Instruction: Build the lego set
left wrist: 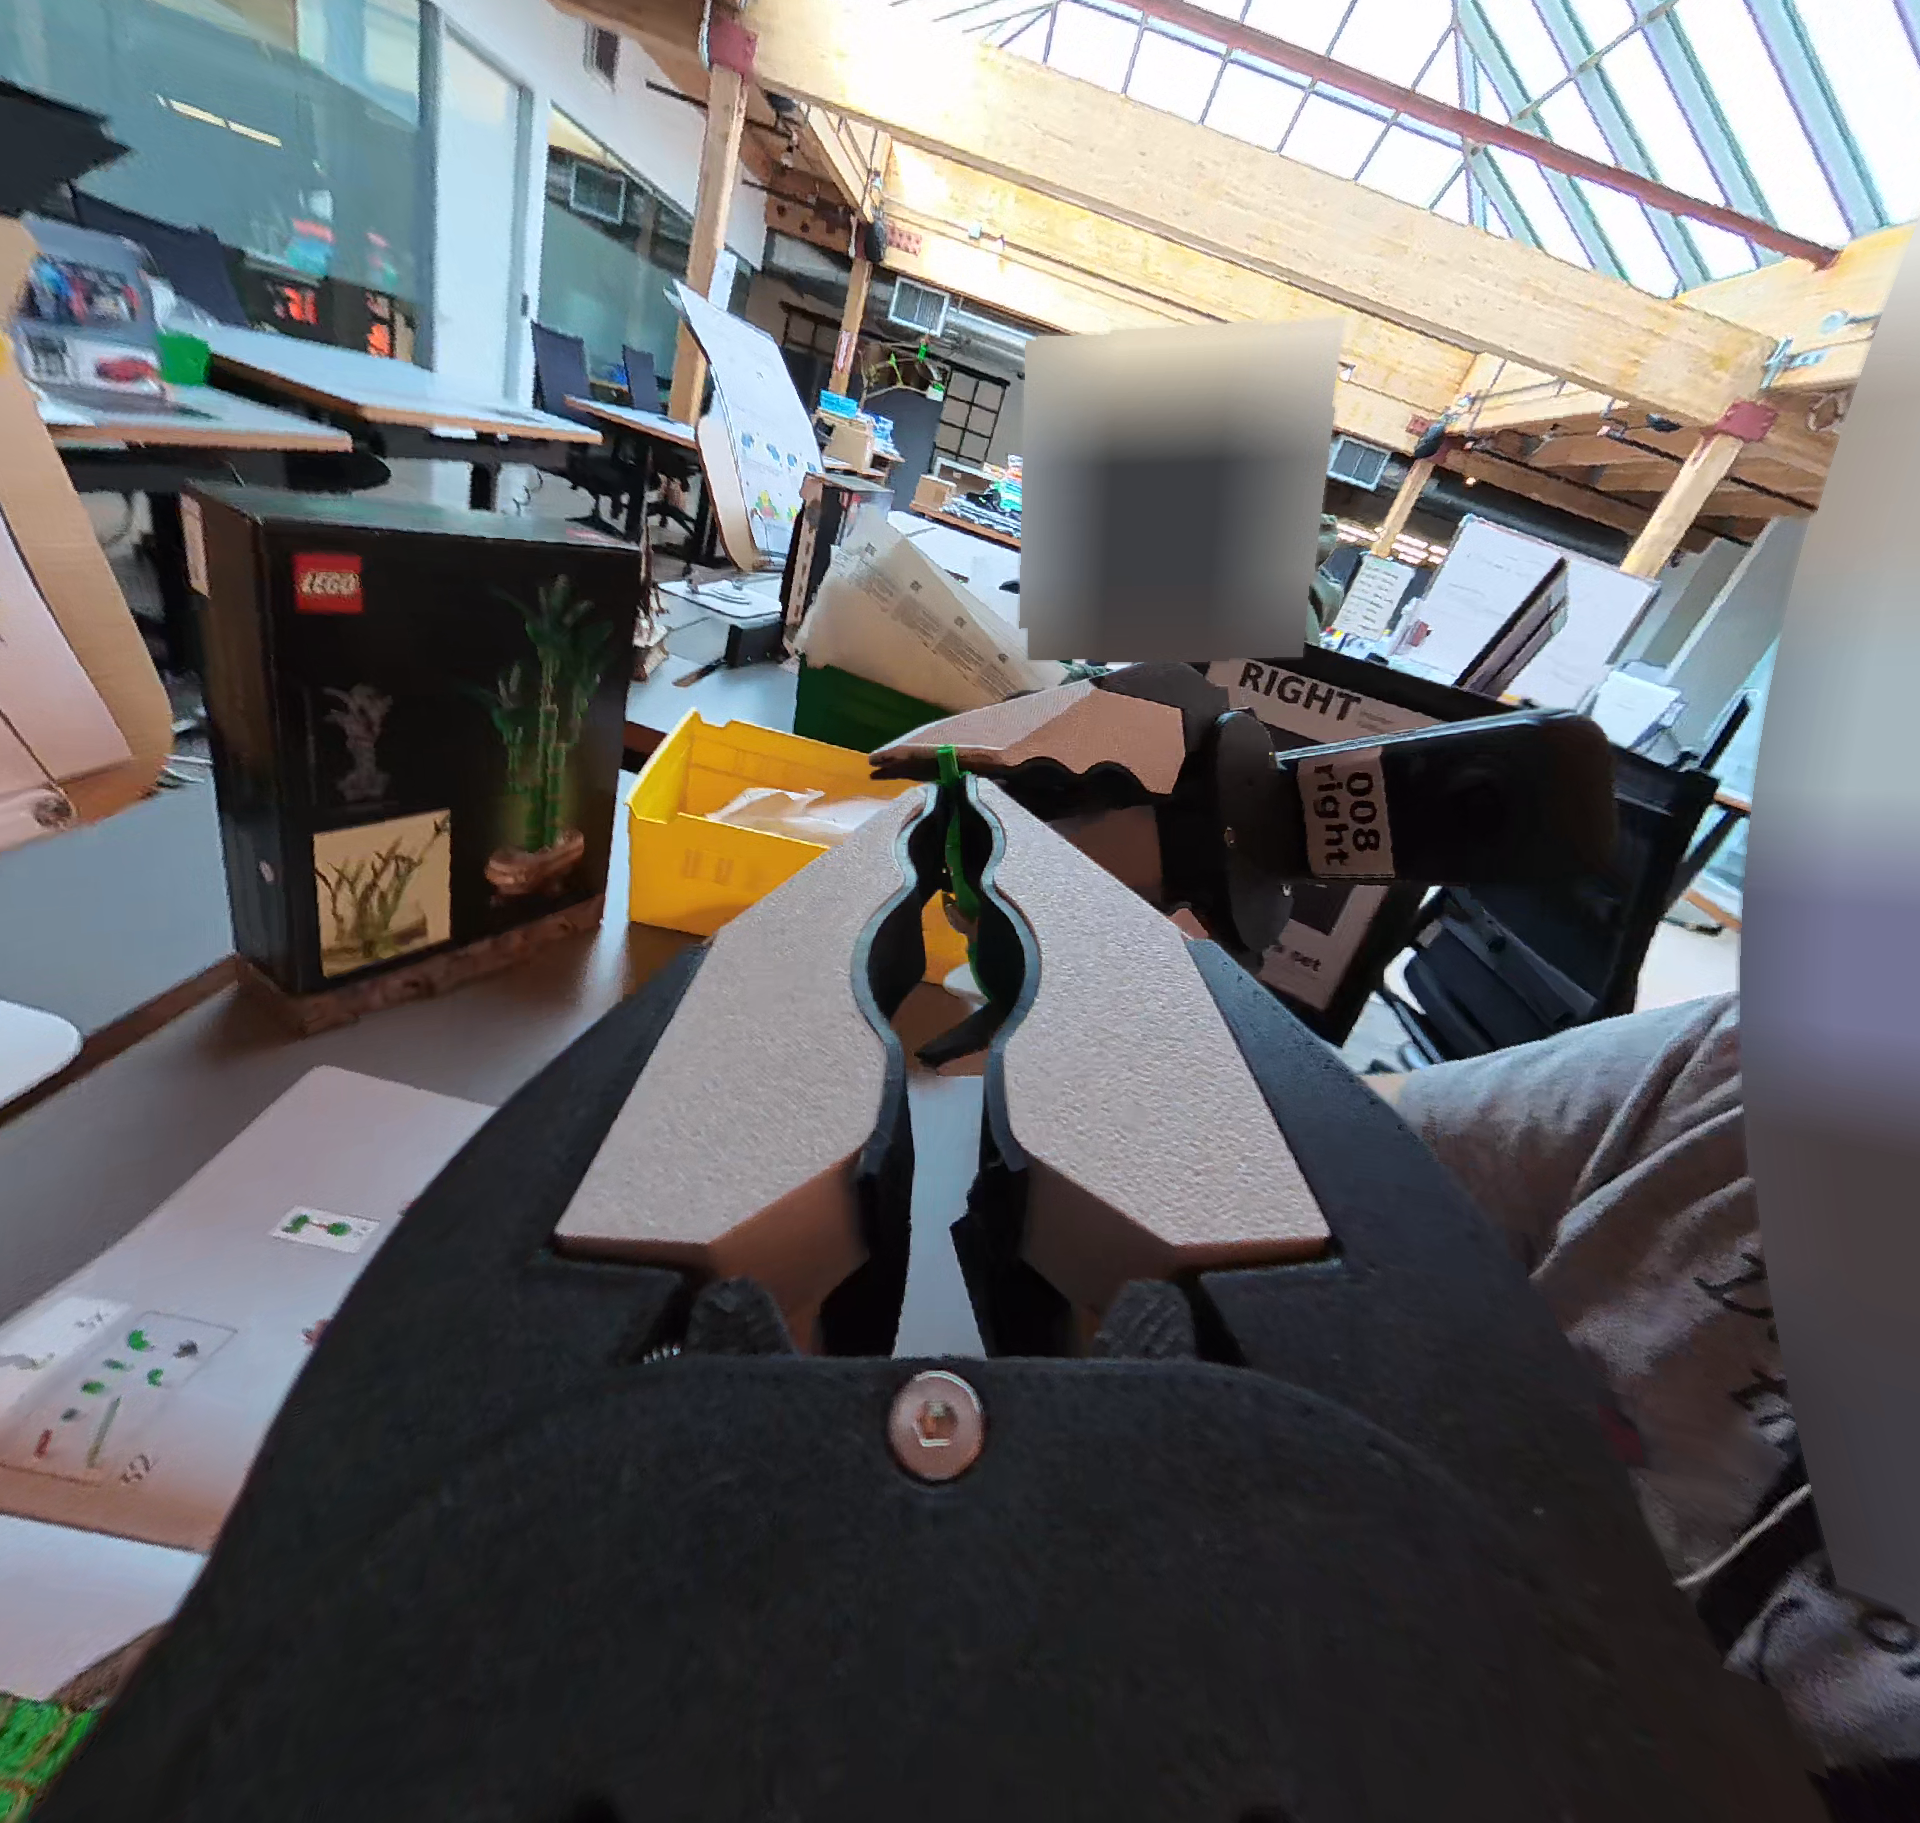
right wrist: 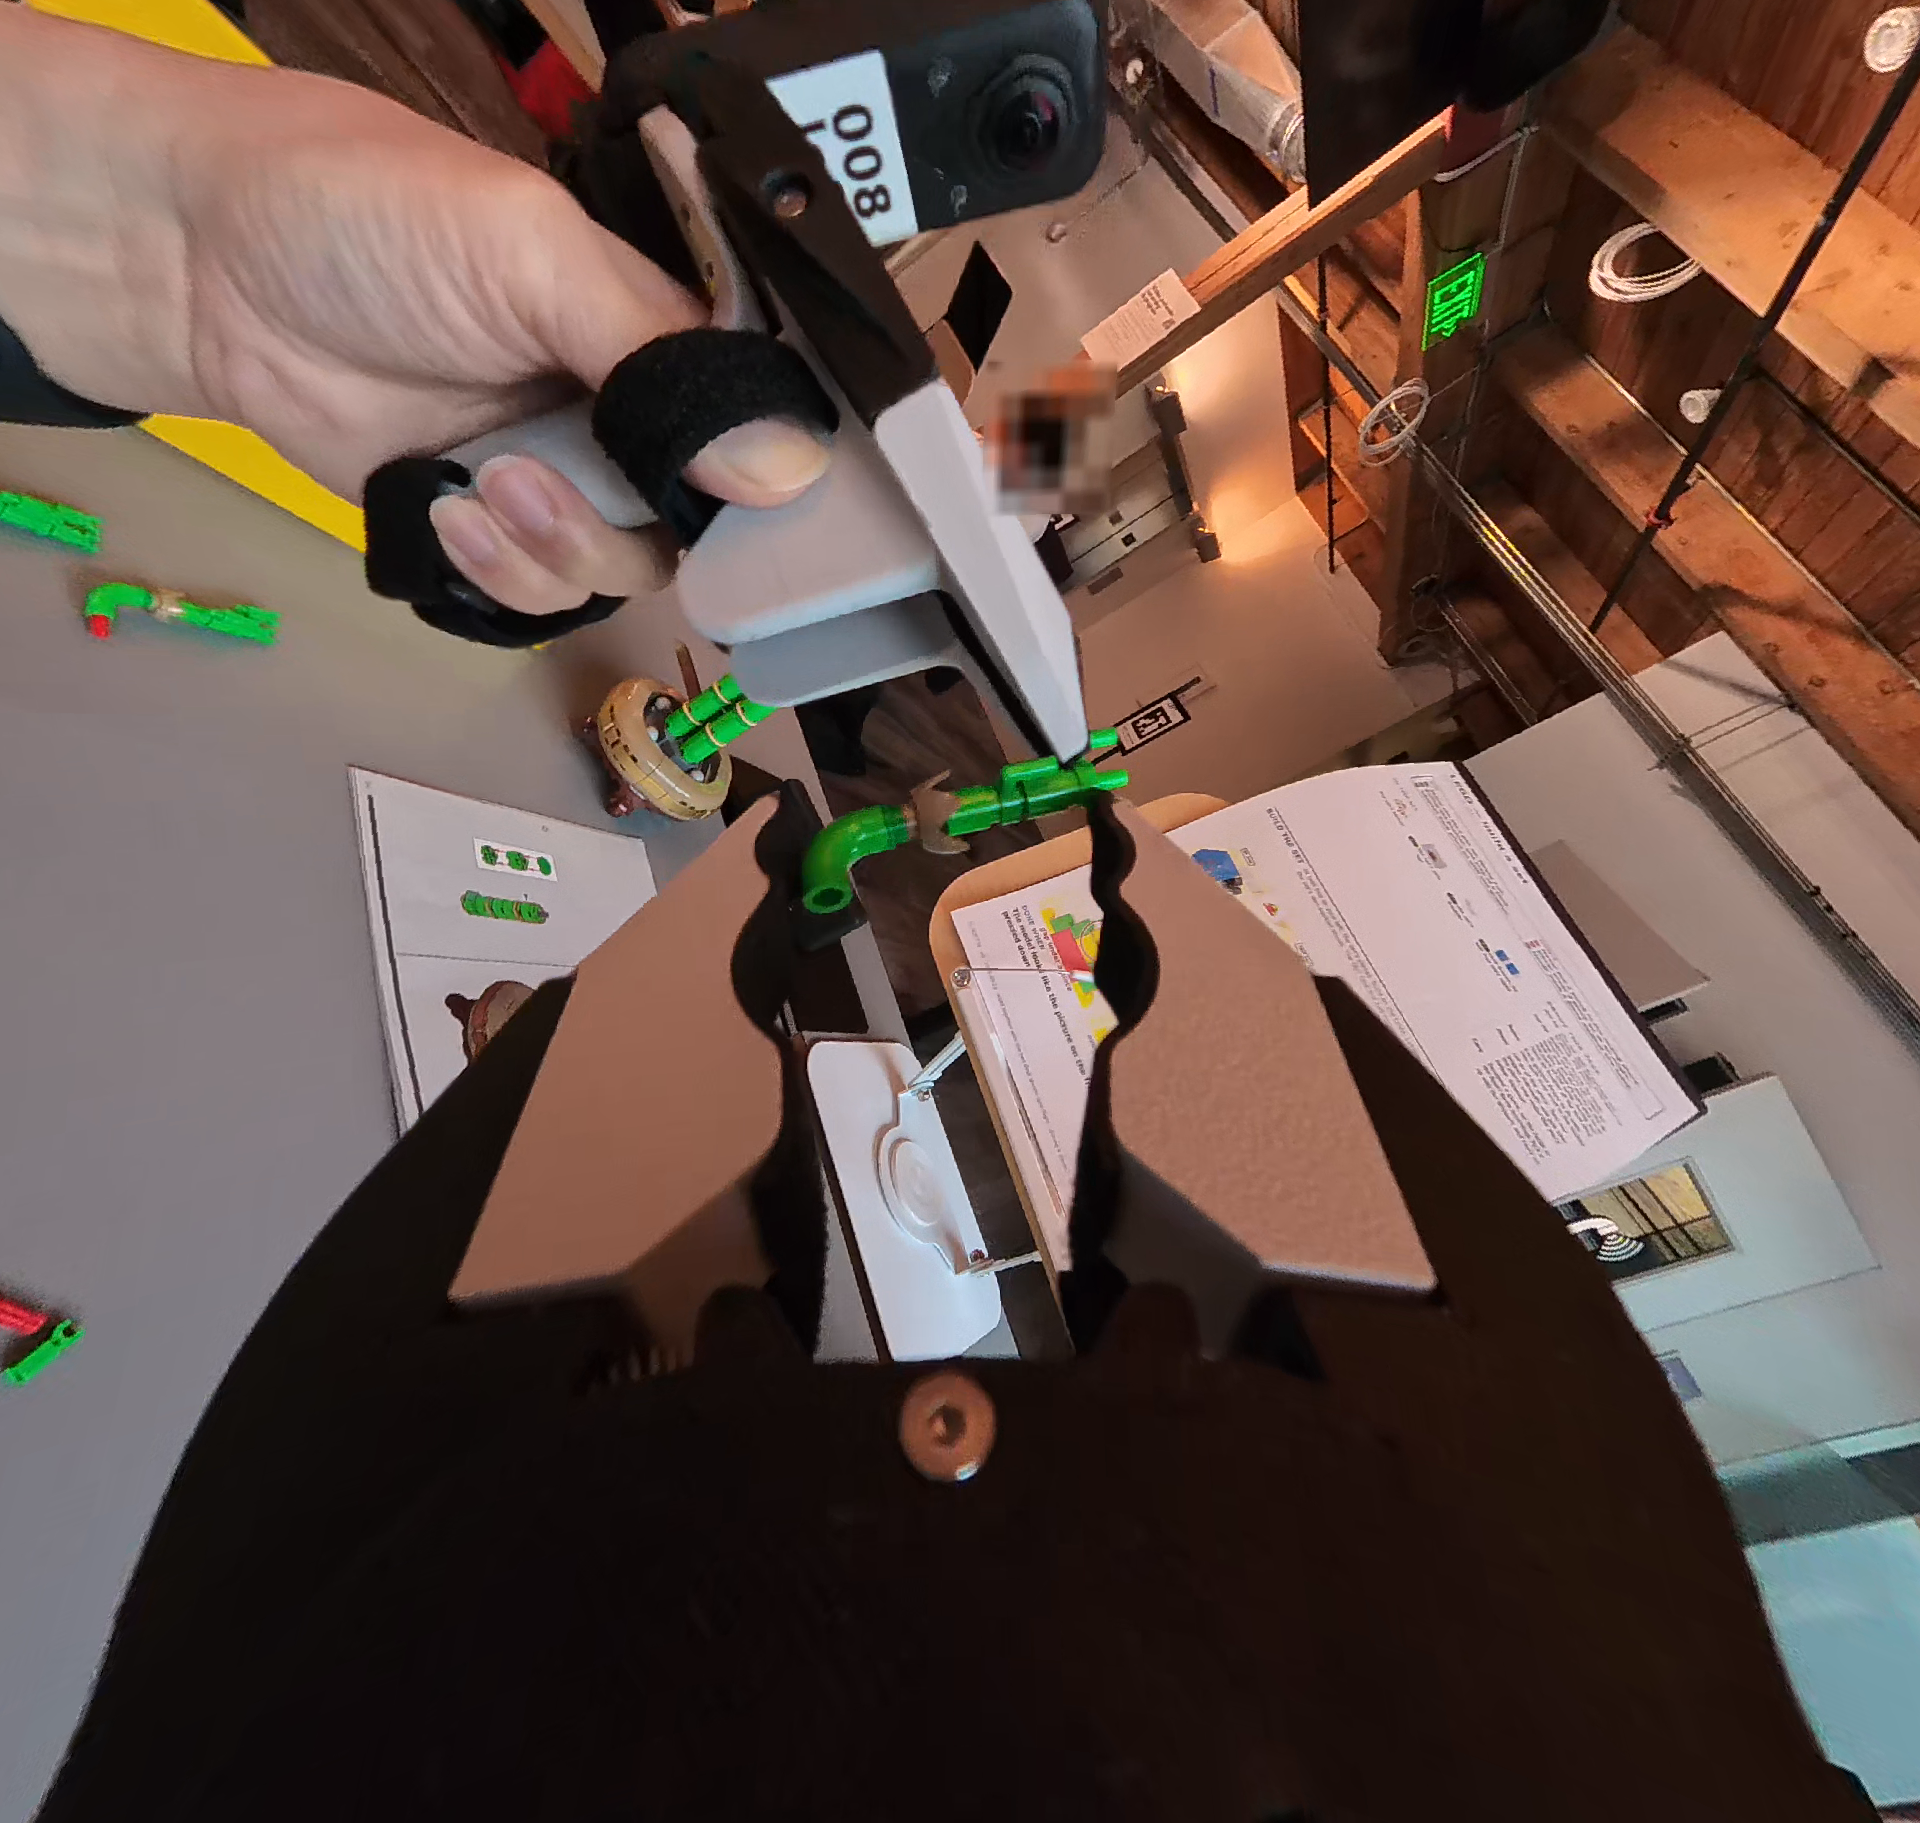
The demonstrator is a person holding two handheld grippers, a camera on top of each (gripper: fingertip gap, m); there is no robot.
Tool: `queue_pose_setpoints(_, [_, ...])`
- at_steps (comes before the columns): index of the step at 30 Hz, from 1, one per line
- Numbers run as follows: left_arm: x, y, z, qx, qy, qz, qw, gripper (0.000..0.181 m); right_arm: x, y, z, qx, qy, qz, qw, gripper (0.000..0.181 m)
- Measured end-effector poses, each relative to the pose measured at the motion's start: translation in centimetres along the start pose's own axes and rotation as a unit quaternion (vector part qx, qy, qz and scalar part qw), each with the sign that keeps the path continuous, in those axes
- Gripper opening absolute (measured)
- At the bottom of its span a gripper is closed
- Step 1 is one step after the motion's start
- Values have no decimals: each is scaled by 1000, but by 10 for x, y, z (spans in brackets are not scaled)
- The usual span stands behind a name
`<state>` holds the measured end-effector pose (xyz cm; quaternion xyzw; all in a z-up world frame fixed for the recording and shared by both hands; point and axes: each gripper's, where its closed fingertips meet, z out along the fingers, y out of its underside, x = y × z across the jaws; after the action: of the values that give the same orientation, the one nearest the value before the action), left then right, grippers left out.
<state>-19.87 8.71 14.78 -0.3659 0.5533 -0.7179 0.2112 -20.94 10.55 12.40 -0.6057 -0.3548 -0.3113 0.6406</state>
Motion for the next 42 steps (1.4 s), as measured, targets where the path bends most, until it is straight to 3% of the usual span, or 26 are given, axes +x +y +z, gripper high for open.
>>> queue_pose_setpoints(4, [8, -1, 0, -5, 6, 9, 1000, 0, 4, 0, 1, -6, 17, -6, 1000, 63])
queue_pose_setpoints(9, [7, -3, -4, -5, 6, 2, 1000, 0, 0, -5, -1, 3, 14, -27, 1000, 52])
queue_pose_setpoints(22, [5, 1, -4, -14, 7, -14, 1000, 0, -1, -2, 1, -9, 15, -40, 999, 53])
queue_pose_setpoints(24, [4, 2, -4, -18, 5, -14, 1000, 0, 0, -4, 1, -4, 21, -39, 999, 61])
queue_pose_setpoints(31, [10, -4, -4, 3, 34, -30, 999, 1, 5, -3, -1, -12, 27, -28, 999, 57])
queue_pose_setpoints(42, [5, 3, -1, -12, 23, -30, 999, 1, -3, -2, -1, -9, 2, -38, 999, 53])
